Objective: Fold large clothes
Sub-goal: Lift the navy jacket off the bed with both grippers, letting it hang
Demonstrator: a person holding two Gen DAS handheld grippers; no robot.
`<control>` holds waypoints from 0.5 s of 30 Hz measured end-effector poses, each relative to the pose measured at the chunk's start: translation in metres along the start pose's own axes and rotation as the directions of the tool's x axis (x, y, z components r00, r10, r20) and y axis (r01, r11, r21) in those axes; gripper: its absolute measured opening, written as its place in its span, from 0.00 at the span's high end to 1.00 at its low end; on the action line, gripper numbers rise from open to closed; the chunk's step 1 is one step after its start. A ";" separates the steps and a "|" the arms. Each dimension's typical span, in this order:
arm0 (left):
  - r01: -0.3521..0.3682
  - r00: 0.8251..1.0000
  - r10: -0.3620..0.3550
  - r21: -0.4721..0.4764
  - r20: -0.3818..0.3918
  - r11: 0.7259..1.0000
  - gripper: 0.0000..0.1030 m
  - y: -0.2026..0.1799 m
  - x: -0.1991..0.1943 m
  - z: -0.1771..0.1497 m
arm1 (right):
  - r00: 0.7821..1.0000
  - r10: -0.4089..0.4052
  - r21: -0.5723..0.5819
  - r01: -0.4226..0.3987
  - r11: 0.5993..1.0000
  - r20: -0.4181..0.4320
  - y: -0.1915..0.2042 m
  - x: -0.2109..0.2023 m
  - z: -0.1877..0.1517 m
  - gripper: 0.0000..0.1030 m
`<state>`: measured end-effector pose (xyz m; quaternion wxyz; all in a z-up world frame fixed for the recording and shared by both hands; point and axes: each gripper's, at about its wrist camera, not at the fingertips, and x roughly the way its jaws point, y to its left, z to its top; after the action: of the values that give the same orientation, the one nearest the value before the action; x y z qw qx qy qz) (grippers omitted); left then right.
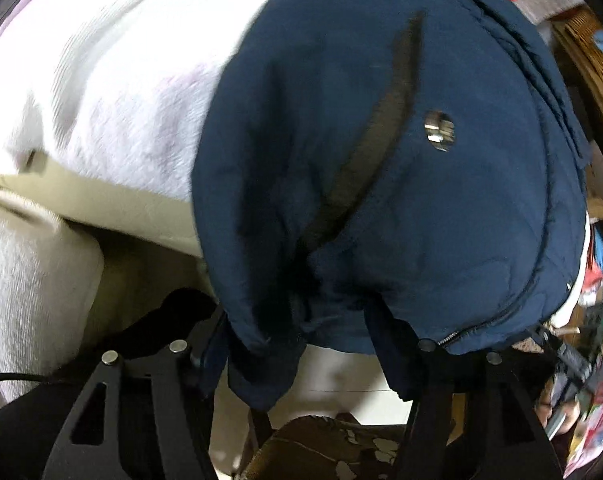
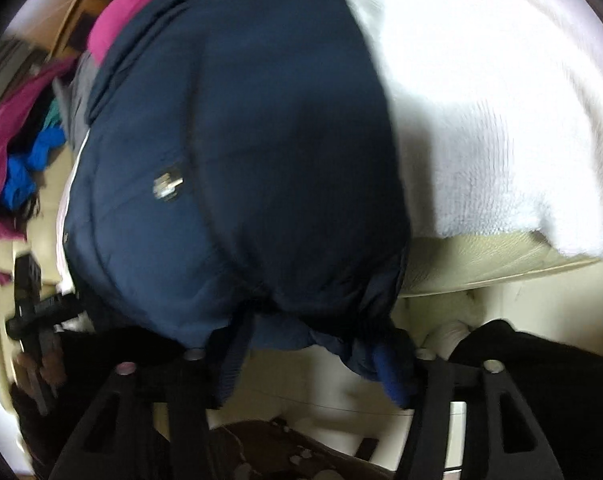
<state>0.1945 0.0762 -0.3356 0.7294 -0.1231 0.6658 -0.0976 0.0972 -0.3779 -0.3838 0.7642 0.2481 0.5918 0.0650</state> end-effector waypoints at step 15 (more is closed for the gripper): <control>-0.001 0.999 -0.001 0.073 0.035 0.997 0.71 -0.015 -0.011 -0.014 | 0.999 -0.032 -0.045 0.031 0.998 -0.021 0.006 0.008 -0.002 0.83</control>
<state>0.1799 0.0645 -0.3212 0.7451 -0.0980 0.6488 -0.1197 0.0984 -0.3694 -0.3884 0.7642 0.2208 0.6021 0.0690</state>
